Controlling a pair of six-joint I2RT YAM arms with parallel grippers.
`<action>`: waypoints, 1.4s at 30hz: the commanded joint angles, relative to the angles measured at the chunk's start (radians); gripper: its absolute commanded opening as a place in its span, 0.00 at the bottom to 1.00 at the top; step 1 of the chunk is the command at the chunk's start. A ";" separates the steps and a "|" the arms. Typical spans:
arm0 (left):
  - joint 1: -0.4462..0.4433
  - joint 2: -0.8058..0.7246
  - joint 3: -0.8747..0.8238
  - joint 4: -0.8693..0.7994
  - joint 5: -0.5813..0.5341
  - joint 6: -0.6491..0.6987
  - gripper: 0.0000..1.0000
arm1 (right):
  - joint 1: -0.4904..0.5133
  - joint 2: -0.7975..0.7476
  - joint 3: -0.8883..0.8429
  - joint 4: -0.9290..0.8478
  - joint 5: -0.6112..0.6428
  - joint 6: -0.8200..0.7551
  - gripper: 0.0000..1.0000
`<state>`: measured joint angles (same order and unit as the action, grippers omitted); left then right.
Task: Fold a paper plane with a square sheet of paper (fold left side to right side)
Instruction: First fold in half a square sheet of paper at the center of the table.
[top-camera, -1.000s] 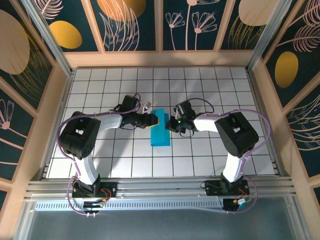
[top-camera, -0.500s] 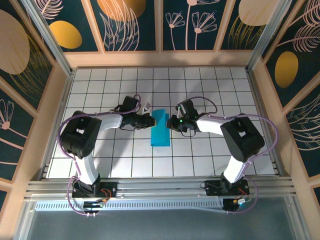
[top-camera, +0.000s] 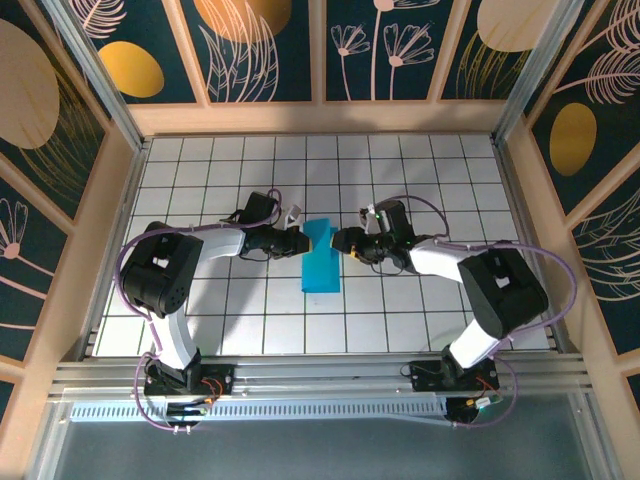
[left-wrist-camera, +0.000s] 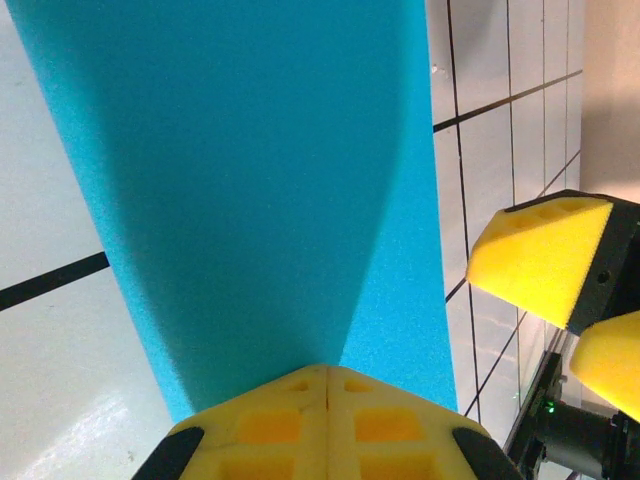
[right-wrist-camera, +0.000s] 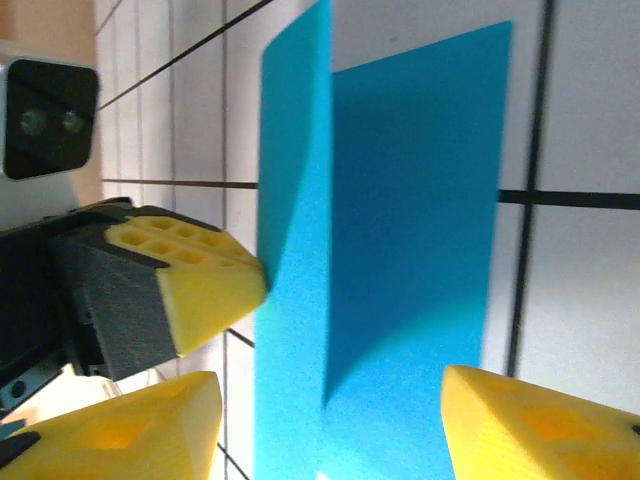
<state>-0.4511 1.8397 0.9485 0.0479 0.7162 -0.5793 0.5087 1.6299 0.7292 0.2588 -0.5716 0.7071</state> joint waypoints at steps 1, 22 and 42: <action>-0.003 0.002 0.018 -0.020 -0.005 0.011 0.06 | 0.016 0.067 0.027 0.086 -0.060 0.024 0.60; -0.003 -0.067 0.018 -0.036 -0.041 -0.007 0.24 | 0.033 0.156 0.092 0.026 -0.033 0.008 0.00; -0.004 -0.134 -0.051 -0.106 -0.207 -0.046 0.53 | 0.057 0.200 0.153 -0.104 0.036 -0.027 0.00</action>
<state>-0.4511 1.6871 0.9073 -0.0509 0.4992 -0.6067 0.5533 1.8160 0.8562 0.1768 -0.5484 0.7048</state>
